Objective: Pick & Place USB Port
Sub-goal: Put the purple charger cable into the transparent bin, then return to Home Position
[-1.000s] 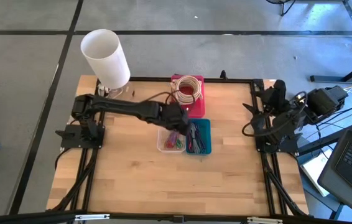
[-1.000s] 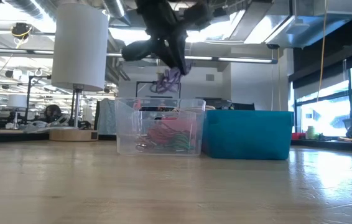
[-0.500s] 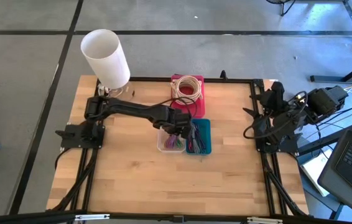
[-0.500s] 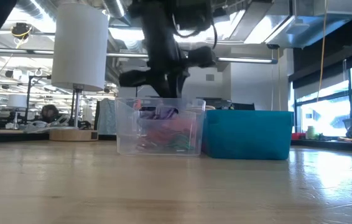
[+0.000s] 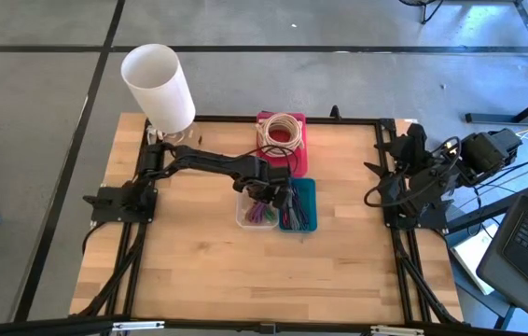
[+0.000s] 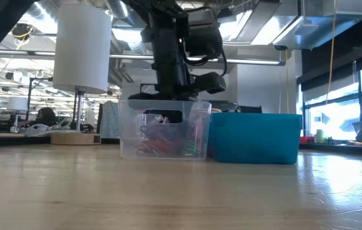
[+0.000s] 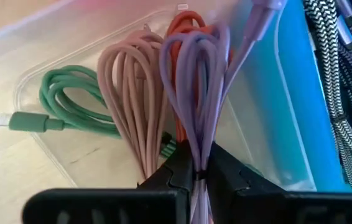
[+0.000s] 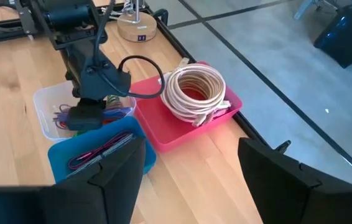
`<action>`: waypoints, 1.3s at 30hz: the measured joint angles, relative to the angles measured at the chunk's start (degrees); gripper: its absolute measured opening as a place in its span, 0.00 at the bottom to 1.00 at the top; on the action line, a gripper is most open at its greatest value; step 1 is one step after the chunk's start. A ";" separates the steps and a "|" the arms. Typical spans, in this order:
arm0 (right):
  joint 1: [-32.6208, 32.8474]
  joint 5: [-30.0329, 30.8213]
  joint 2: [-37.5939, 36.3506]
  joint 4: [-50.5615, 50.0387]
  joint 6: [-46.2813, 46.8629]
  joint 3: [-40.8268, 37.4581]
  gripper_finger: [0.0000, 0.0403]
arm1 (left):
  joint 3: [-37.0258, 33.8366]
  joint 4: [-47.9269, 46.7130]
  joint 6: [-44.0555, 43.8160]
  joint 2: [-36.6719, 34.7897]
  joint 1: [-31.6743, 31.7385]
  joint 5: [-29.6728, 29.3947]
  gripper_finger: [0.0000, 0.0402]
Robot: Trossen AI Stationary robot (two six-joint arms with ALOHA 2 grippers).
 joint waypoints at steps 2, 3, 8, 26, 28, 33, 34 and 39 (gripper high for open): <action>0.01 -0.02 0.01 0.00 0.16 0.00 0.65 | 0.05 0.09 0.04 0.41 0.17 0.10 0.06; 0.01 -0.02 0.01 0.00 0.16 0.00 0.65 | 0.04 0.10 0.22 0.52 0.24 0.07 0.08; 0.01 -0.02 0.01 0.00 0.18 0.00 0.65 | 0.02 -0.24 0.31 0.52 0.24 -0.46 0.17; 0.00 -0.02 0.10 0.00 -0.24 0.00 0.65 | 4.44 -3.64 9.39 -15.17 0.02 -4.03 0.40; 0.02 -0.02 0.14 0.00 -0.21 0.00 0.65 | 4.44 -3.76 12.17 -18.44 -0.66 -5.51 0.40; 0.00 -1.02 0.12 0.00 -0.05 0.00 0.65 | 4.44 -3.40 20.44 -28.24 -4.22 -14.74 0.39; 0.01 -1.07 0.12 0.00 -0.04 0.00 0.65 | 4.44 -3.01 22.61 -30.19 -5.21 -17.52 0.39; 0.00 -1.05 0.12 0.00 -0.08 0.00 0.65 | 4.44 -1.00 31.97 -38.23 -11.51 -28.77 0.40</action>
